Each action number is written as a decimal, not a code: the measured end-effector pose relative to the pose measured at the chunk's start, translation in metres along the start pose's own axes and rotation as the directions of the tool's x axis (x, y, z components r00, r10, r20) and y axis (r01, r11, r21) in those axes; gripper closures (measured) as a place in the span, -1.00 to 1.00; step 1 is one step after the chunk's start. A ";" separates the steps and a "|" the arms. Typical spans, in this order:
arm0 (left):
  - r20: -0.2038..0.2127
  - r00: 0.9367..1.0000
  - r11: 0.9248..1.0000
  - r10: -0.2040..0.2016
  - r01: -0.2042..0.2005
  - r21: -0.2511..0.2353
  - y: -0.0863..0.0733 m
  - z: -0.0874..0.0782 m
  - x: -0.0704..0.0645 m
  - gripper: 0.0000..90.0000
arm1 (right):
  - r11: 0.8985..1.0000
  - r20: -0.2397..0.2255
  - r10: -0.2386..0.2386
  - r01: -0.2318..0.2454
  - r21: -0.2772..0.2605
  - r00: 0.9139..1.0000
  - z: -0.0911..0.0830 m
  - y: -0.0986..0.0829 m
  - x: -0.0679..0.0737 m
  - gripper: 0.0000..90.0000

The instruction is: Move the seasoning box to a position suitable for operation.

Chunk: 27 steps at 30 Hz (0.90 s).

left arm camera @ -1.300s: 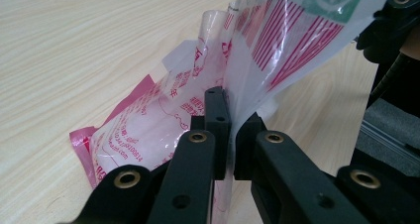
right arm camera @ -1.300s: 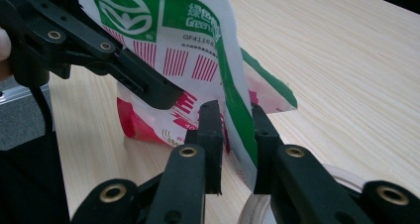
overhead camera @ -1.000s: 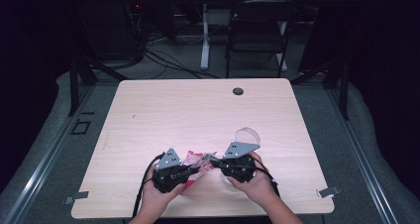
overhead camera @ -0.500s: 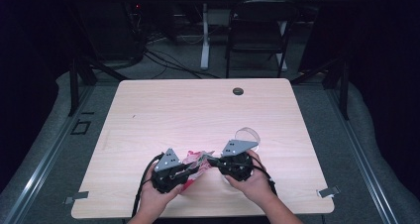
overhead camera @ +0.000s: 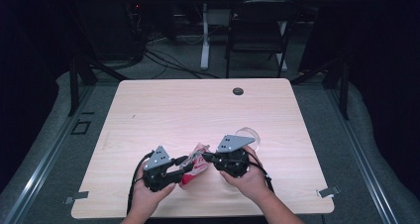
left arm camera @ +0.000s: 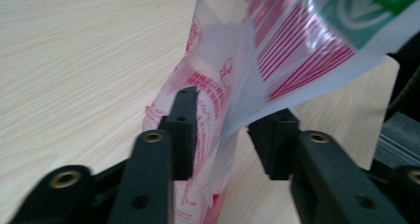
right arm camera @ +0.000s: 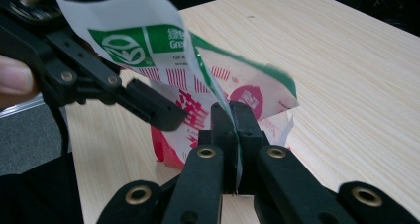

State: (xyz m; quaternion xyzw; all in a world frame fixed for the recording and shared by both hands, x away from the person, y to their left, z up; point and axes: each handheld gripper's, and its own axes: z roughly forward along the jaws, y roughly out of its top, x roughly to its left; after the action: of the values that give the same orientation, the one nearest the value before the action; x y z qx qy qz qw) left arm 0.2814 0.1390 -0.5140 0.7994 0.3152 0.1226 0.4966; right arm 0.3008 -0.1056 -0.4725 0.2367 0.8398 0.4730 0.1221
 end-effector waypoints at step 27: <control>-0.058 0.998 0.995 -0.004 0.010 0.102 -0.031 0.041 -0.003 -0.22 | 1.000 -0.003 -0.014 0.013 -0.014 1.000 -0.009 -0.007 0.002 1.00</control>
State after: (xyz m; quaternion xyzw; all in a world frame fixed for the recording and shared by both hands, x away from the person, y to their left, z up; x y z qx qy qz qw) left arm 0.2883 0.1169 -0.5604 0.8187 0.3381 0.1279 0.4462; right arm 0.2934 -0.1144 -0.4734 0.2294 0.8382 0.4786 0.1257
